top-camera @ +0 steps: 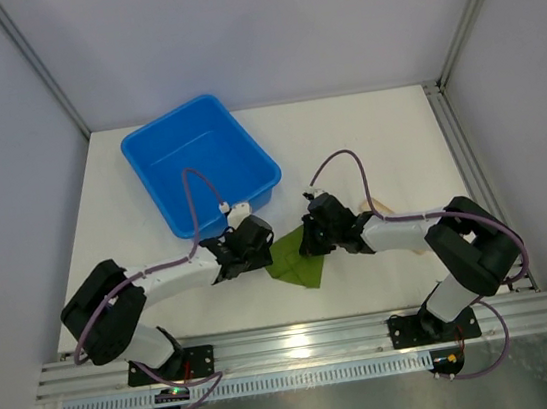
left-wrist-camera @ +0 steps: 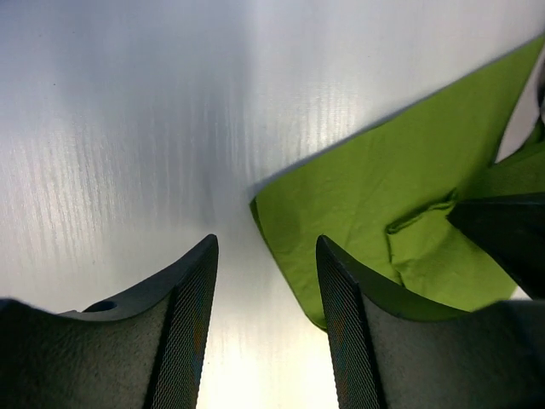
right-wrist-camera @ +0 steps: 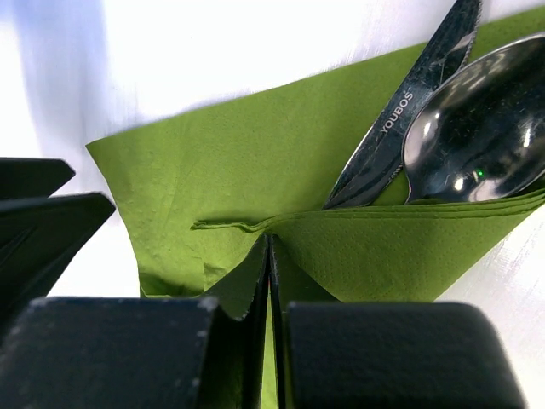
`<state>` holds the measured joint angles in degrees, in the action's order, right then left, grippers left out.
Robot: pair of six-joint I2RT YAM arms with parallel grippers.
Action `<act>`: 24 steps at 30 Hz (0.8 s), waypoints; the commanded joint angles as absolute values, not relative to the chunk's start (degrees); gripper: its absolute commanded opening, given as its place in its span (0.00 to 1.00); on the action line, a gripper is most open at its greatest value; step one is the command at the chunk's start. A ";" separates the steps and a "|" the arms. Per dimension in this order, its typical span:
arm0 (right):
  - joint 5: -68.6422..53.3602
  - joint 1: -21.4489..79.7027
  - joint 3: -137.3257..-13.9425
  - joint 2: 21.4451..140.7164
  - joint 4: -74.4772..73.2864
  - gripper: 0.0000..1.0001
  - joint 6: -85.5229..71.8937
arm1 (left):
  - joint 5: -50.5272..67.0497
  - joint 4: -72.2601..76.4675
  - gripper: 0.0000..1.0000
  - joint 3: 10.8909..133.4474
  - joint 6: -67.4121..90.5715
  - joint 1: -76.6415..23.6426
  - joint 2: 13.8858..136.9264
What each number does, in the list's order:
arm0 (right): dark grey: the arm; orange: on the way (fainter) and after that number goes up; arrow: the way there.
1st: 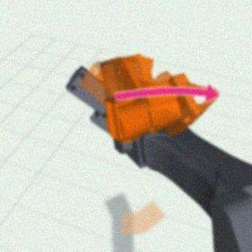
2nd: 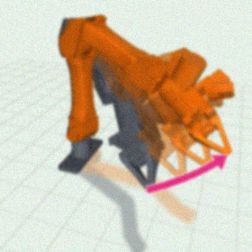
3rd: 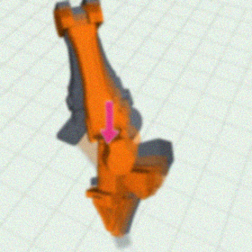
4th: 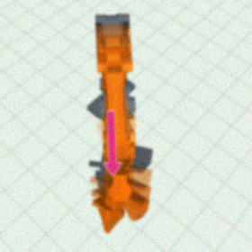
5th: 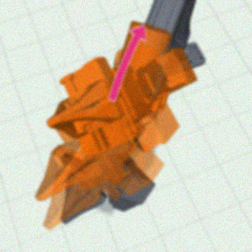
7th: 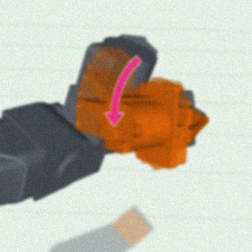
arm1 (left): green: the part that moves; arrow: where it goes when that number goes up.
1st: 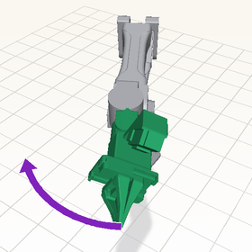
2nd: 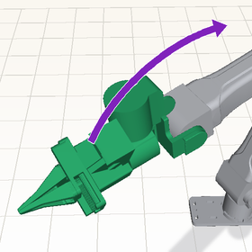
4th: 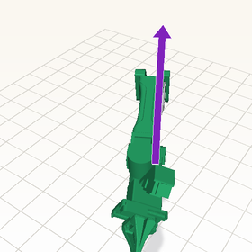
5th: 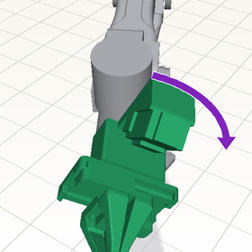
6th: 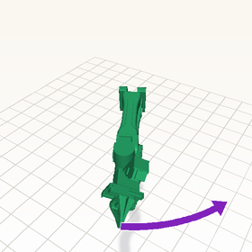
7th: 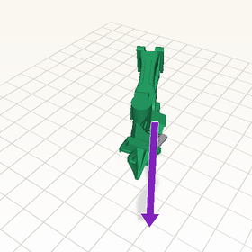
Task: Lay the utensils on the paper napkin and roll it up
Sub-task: Roll the napkin at the center of the board.
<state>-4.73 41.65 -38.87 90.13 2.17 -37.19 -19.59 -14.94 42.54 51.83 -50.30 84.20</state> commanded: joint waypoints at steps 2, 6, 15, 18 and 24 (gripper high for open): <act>-1.41 42.10 -36.74 90.26 -2.73 0.04 -34.80 | -21.89 -14.42 0.51 44.39 51.07 -49.48 86.13; -1.23 42.10 -36.83 90.70 -2.64 0.04 -34.54 | -19.34 -12.14 0.47 44.21 50.71 -48.78 87.71; -1.50 42.19 -36.83 91.14 -2.20 0.04 -34.63 | -15.91 -9.58 0.29 43.68 51.33 -47.73 89.39; -1.41 42.19 -36.91 91.41 -2.11 0.04 -34.72 | -15.12 -8.62 0.24 43.07 51.59 -47.72 89.21; -1.23 42.19 -36.74 91.32 -2.20 0.04 -34.63 | -14.06 -8.88 0.00 43.07 51.50 -47.81 88.42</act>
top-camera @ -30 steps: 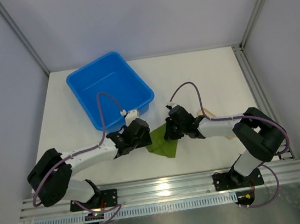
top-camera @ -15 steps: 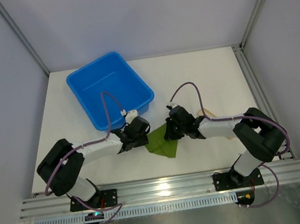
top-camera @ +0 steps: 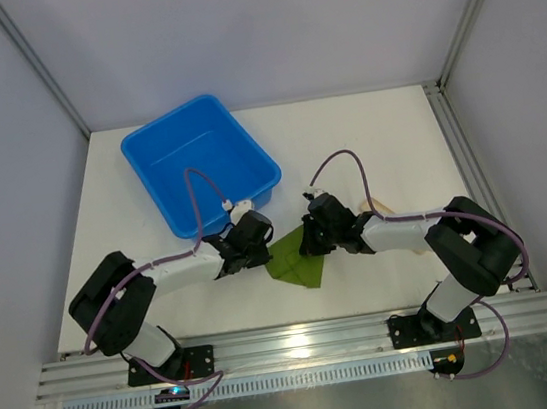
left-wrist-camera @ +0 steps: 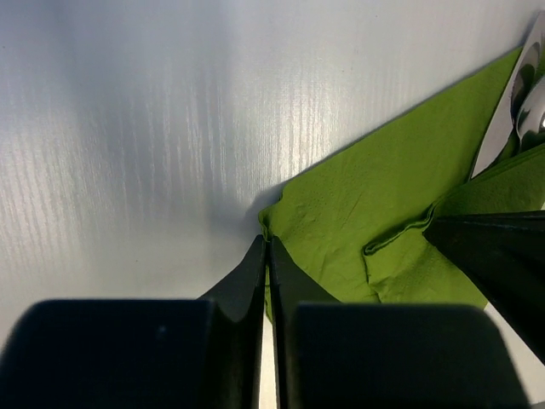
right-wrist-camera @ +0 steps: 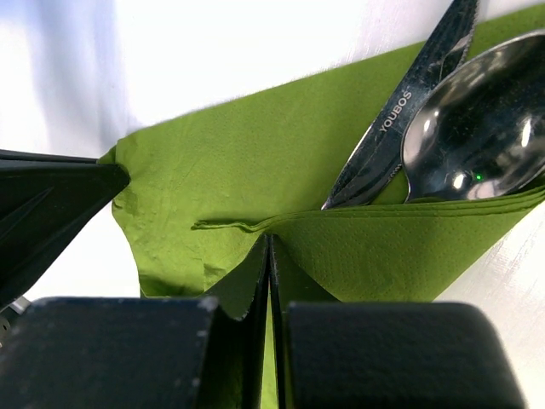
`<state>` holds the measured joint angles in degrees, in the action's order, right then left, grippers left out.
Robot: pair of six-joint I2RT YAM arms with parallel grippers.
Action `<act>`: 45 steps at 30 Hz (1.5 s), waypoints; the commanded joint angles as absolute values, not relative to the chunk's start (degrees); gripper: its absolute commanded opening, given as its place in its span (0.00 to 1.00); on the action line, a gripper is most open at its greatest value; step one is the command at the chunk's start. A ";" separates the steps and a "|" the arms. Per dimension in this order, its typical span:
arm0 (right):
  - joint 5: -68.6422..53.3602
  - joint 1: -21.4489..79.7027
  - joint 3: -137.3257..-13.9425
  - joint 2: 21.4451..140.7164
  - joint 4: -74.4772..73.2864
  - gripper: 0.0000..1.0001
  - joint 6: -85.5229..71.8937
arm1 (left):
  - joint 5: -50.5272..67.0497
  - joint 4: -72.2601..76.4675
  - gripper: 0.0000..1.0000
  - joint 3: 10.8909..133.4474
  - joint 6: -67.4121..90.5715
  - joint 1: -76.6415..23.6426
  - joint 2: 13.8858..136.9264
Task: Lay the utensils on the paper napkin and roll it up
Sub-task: Roll the napkin at the center of the board.
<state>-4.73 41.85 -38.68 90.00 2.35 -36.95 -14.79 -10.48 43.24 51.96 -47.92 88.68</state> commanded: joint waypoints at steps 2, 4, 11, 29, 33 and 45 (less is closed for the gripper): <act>-1.32 42.19 -36.48 91.14 -2.11 0.04 -34.72 | -13.10 -9.23 0.00 43.16 51.42 -47.73 87.46; -1.40 42.19 -36.39 90.62 -2.02 0.04 -34.63 | -12.40 -8.44 0.00 42.28 51.42 -47.81 86.31; -3.78 42.36 -36.47 89.65 -1.76 0.04 -34.10 | -10.02 -4.83 0.00 39.20 52.12 -49.39 79.20; -4.04 45.26 -35.07 82.98 -3.95 0.04 -35.59 | -12.92 -4.75 0.00 38.32 57.22 -55.37 75.76; -4.66 45.44 -34.37 80.60 -4.13 0.04 -35.86 | -13.18 -4.75 0.00 37.97 57.57 -55.55 76.81; -5.36 45.62 -34.72 84.72 -2.37 0.04 -36.21 | -21.44 -9.75 0.39 34.98 59.06 -58.71 71.81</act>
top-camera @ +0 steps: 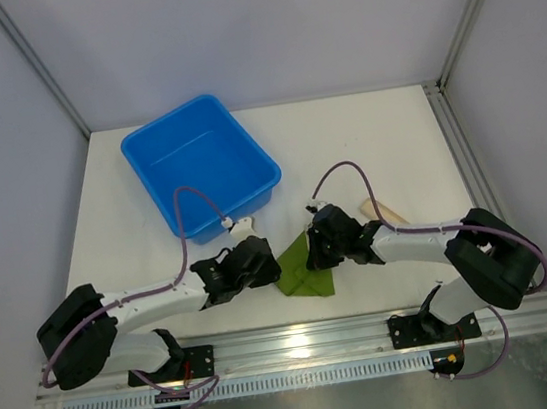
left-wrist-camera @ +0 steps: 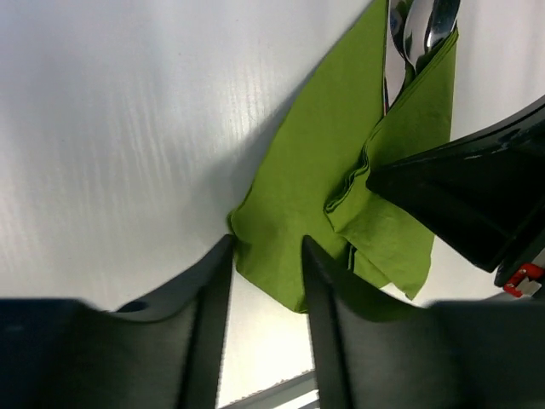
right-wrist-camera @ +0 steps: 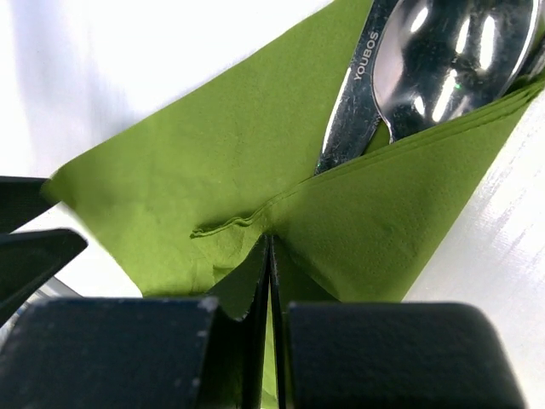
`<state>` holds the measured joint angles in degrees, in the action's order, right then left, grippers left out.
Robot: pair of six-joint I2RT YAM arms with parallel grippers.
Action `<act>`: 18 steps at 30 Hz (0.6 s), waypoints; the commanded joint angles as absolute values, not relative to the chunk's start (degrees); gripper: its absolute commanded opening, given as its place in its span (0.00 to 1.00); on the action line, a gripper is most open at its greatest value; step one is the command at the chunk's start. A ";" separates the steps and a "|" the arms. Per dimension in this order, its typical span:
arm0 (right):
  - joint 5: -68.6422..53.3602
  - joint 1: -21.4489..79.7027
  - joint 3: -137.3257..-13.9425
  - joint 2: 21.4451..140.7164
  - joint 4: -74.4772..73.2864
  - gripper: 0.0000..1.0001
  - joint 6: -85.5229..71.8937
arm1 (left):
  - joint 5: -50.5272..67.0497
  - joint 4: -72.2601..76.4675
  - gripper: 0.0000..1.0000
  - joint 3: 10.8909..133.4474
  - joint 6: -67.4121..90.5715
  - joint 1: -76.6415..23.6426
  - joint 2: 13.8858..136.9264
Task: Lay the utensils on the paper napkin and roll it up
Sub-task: Roll the napkin at the center of the board.
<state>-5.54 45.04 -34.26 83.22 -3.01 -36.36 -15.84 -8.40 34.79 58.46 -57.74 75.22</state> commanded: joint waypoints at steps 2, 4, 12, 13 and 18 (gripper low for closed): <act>-5.62 45.62 -35.59 85.77 -2.29 0.04 -36.12 | -23.55 -11.50 0.48 35.86 58.80 -59.67 70.15; -5.71 45.62 -36.38 86.39 -2.20 0.04 -35.86 | -22.86 -11.43 0.49 36.56 57.67 -60.12 69.35; -5.10 45.62 -37.79 87.28 -3.25 0.04 -35.60 | -13.19 -0.72 0.31 38.40 53.26 -60.21 75.12; -5.01 45.62 -38.05 87.28 -3.69 0.04 -35.60 | -12.23 -0.36 0.28 38.84 53.00 -60.29 76.45; -5.01 45.62 -38.15 86.75 -4.22 0.04 -35.68 | -9.67 5.35 0.10 40.17 52.91 -60.29 83.05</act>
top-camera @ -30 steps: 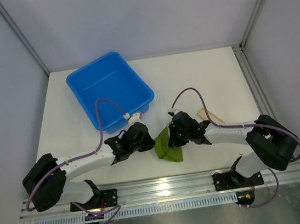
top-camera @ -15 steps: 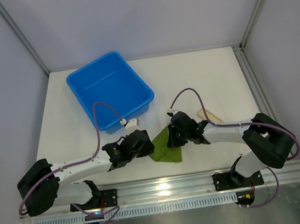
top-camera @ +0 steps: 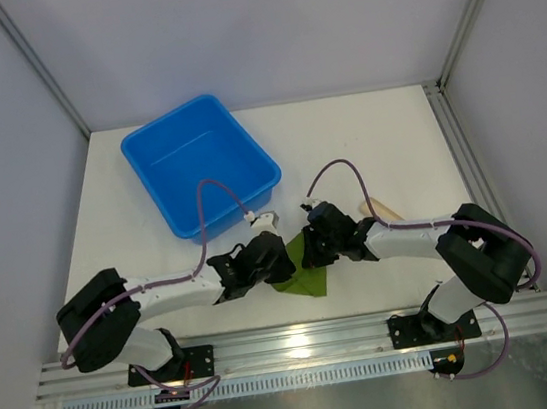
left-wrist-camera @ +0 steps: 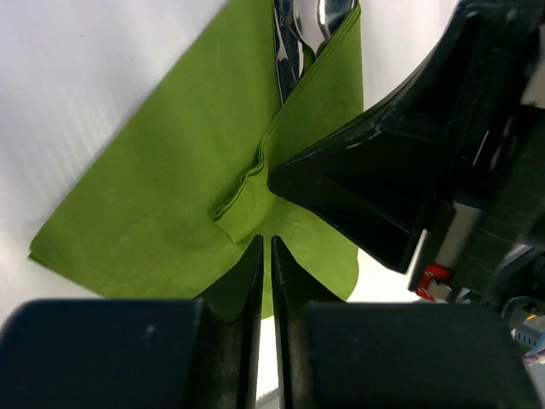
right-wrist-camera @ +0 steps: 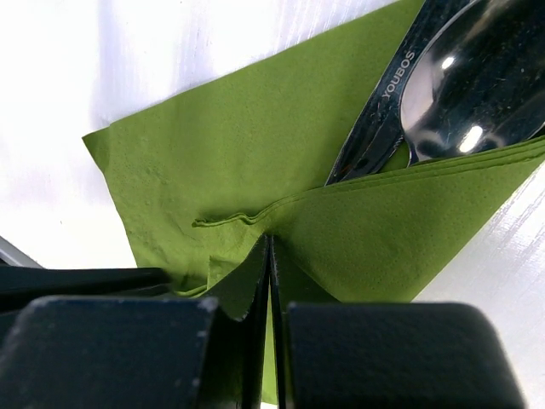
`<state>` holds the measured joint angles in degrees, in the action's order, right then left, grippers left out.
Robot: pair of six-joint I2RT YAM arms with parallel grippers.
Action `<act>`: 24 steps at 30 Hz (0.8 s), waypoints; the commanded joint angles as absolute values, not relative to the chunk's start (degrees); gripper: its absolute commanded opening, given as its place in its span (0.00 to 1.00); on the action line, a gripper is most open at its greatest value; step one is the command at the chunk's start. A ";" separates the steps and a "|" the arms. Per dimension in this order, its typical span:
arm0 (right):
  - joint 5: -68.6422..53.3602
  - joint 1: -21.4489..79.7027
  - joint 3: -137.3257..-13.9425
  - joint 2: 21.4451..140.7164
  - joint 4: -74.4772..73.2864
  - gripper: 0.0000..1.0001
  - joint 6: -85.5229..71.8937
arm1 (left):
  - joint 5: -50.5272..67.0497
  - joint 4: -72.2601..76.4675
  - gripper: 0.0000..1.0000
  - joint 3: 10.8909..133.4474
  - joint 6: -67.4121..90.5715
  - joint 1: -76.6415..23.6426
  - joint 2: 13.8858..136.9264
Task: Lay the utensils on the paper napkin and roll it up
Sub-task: Roll the napkin at the center of the board.
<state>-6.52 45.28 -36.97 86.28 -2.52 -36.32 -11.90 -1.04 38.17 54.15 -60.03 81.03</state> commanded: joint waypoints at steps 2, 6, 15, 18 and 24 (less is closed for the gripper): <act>-5.19 45.62 -38.14 86.31 -4.31 0.04 -35.77 | -8.97 6.67 0.04 40.25 52.91 -60.29 85.16; -5.27 45.61 -37.97 85.70 -4.57 0.04 -35.86 | -10.28 6.68 0.00 41.30 53.52 -60.21 87.80; -4.57 45.79 -39.20 80.79 -7.91 0.04 -35.16 | -11.08 5.71 0.00 38.94 60.47 -60.29 91.32; -4.48 47.01 -38.50 77.97 -8.70 0.04 -36.12 | -10.99 5.45 0.00 39.02 60.82 -60.21 92.02; -3.16 49.13 -35.52 72.95 -9.93 0.04 -38.23 | -10.02 6.68 0.00 39.29 61.00 -60.29 93.16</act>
